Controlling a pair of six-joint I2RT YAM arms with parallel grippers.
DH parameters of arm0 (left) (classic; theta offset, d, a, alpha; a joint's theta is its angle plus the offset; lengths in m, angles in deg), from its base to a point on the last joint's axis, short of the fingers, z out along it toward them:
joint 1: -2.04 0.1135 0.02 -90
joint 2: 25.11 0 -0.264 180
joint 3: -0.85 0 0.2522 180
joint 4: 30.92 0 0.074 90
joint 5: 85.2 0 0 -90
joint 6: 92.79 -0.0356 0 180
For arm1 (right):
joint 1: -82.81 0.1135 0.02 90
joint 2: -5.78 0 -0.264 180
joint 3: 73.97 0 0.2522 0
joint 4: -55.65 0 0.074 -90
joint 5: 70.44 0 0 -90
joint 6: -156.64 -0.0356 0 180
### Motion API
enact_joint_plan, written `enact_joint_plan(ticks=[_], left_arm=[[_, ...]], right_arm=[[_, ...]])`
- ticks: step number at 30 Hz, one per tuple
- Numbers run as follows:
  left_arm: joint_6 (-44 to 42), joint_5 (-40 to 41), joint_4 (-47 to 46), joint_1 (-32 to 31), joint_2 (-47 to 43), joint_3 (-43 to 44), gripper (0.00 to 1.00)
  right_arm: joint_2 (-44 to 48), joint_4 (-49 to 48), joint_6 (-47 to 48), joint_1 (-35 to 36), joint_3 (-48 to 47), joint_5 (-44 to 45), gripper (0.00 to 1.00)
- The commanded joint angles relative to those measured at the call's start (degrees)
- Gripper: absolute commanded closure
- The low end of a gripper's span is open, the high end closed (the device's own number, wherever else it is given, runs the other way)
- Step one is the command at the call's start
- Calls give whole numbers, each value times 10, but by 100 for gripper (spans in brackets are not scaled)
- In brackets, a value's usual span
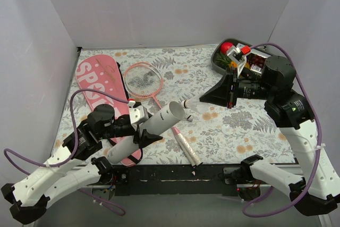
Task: Pack up the badminton gear
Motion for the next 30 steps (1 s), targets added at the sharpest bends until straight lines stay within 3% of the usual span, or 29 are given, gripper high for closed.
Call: enact_joint_plan(ticks=[1,5,17,30], left_arm=[[-9,-15,-6,-2,3,7,89],[-9,-16,-6,-3,5,8,89],[-10,-11,-3,-2,-14,5,89],[-11,-5,-5,-11,-15,0,89]], right_arm=[[6,-11,-17,1,-9,-54,99],[-5,-30,-23,8,9,-48,99],[-80,-29,-2,138,-5,55,99],[-147,1,18,243,-67,145,99]])
